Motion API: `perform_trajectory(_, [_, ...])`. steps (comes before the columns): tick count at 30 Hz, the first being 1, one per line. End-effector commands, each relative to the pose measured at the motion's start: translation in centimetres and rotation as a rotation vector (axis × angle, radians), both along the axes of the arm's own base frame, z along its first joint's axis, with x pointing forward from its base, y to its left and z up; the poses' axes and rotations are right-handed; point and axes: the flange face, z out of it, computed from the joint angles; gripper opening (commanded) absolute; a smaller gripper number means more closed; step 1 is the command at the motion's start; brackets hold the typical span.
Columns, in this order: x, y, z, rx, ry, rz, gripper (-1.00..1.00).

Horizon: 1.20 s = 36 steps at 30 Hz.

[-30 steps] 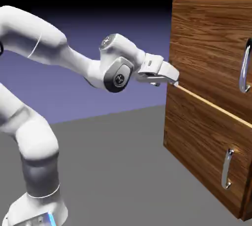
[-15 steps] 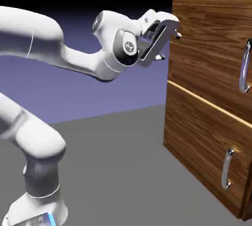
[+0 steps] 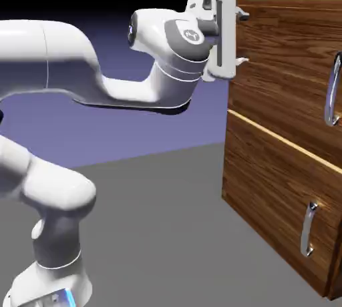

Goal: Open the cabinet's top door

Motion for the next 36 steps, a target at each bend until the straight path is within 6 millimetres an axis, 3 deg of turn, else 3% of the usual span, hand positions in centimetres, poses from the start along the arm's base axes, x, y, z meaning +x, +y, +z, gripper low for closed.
perform_trajectory(1, [0.1,-0.6,0.0,-0.046,-0.015,0.002,0.00])
perform_trajectory(12, [2.3,-7.5,-2.7,-0.561,-0.130,-0.004,0.00])
perform_trajectory(24, [6.5,-15.4,-10.2,-1.145,-0.146,-0.010,0.00])
perform_trajectory(26, [6.7,-15.8,-10.8,-1.179,-0.143,-0.009,0.00])
perform_trajectory(31, [11.7,-15.6,-10.8,-1.179,-0.143,-0.009,0.00])
perform_trajectory(32, [11.7,-15.6,-10.8,-1.179,-0.143,-0.009,-1.00])
perform_trajectory(36, [9.6,-15.0,-10.8,-1.183,-0.115,-0.050,-1.00])
